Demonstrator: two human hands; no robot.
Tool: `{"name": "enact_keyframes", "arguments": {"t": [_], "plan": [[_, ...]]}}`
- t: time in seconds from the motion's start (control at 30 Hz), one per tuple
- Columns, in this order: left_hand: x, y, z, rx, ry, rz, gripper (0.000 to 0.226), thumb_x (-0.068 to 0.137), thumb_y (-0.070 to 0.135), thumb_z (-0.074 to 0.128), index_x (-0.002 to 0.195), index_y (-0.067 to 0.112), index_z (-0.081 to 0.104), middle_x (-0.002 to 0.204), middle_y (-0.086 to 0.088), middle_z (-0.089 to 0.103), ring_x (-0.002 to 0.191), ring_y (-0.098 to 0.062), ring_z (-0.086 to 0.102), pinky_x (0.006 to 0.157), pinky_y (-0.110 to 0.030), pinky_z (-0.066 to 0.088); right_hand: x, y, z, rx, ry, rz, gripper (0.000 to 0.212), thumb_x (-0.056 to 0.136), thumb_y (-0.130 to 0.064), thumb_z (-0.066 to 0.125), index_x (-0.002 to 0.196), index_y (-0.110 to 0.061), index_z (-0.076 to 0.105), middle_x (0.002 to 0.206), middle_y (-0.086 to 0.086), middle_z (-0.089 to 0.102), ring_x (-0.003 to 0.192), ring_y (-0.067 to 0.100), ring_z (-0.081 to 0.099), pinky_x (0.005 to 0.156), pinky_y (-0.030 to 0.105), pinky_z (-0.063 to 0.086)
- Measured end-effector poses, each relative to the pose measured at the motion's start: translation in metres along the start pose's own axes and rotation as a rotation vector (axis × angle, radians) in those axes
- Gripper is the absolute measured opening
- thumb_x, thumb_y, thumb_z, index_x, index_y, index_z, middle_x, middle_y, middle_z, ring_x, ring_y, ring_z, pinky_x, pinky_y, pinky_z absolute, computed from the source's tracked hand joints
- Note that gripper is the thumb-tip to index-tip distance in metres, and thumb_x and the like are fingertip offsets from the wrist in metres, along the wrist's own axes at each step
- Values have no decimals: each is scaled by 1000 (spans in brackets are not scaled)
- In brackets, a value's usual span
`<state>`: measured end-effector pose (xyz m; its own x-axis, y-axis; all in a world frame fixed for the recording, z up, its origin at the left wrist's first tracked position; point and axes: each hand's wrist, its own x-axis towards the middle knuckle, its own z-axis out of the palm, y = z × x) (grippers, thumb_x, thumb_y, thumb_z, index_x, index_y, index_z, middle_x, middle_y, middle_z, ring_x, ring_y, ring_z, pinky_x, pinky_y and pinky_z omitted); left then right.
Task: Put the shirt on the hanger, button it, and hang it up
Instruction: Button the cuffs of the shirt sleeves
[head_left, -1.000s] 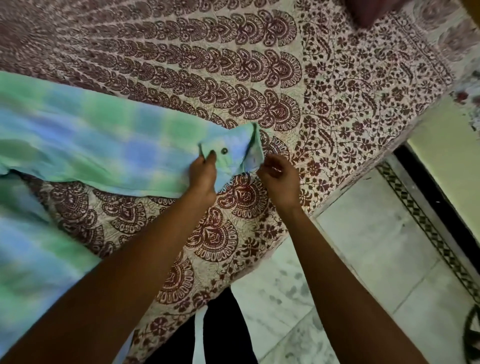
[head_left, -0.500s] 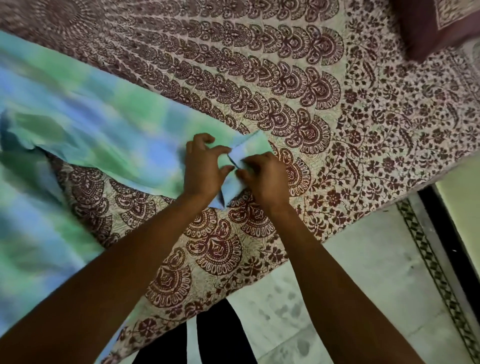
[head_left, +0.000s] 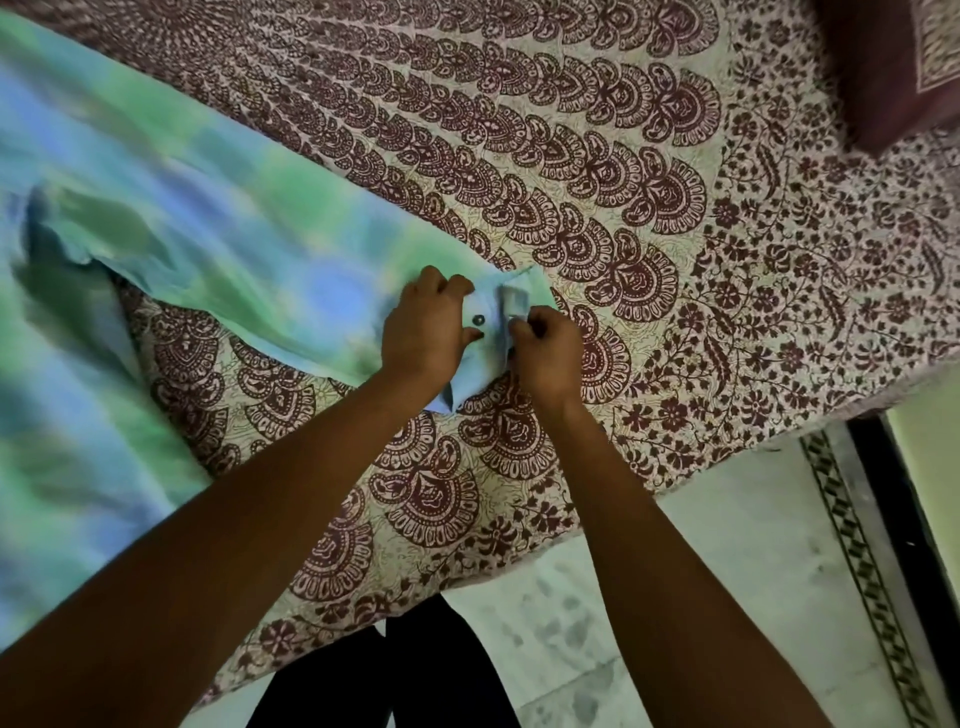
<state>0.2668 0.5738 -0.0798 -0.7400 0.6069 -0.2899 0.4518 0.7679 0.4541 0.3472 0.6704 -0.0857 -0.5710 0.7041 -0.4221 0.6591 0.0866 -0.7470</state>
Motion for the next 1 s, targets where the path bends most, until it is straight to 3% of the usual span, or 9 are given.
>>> {"name": "enact_keyframes", "arguments": {"t": [0.1,0.2,0.37,0.43,0.5,0.6,0.73,0.9,1.0], "plan": [[8,2,-5,175,-11,43,30,82,31,65,106,13,62,119,-12,48,114,-33,42,88,-39,36,1,4,-10,336,-89,179,24,84,5,48,68,-11,58,65,6,58,62,21,52,59,34,45],[15,4,-10,187,-63,118,25,82,34,65,101,17,62,113,-7,59,111,-30,47,91,-37,27,-1,5,-17,473,-177,273,17,84,9,53,76,-3,62,72,10,63,58,18,60,55,27,53],[21,10,-18,256,-127,110,28,82,43,64,101,21,62,101,-1,68,102,-26,56,87,-36,20,0,1,-25,525,-223,341,24,84,-1,63,63,-7,55,54,4,59,45,9,58,53,21,55],[22,12,-20,119,-199,25,24,80,43,67,94,23,65,102,2,68,104,-24,57,86,-35,24,0,2,-25,562,-233,351,23,84,3,61,65,-8,54,49,-1,60,44,7,58,52,20,55],[24,11,-20,-219,-290,-69,19,75,34,75,79,24,60,101,0,67,105,-24,59,95,-36,35,-3,2,-25,585,-237,348,21,84,7,59,69,-7,58,48,-6,62,45,5,59,52,18,55],[22,10,-21,-463,-353,-123,29,71,27,78,70,26,49,91,0,61,103,-26,59,96,-43,44,-6,5,-29,627,-237,384,19,83,11,57,73,-4,61,52,-5,66,51,8,62,56,19,56],[19,12,-19,-342,-288,-116,25,72,32,77,74,24,53,95,4,66,104,-22,60,100,-40,36,-8,4,-33,695,-281,449,13,85,3,60,72,1,61,57,3,68,53,13,65,54,21,56],[15,18,-17,-319,-262,-103,22,72,33,77,83,26,60,97,8,68,103,-13,60,90,-36,26,-8,4,-34,668,-293,481,20,85,2,60,68,-8,59,50,-3,65,47,5,62,46,16,50],[14,16,-16,-324,-272,-84,19,71,34,77,78,27,61,97,9,70,101,-10,62,101,-41,31,-8,6,-33,640,-275,503,17,84,3,61,71,-8,59,49,-3,64,45,4,60,44,15,48]]}}
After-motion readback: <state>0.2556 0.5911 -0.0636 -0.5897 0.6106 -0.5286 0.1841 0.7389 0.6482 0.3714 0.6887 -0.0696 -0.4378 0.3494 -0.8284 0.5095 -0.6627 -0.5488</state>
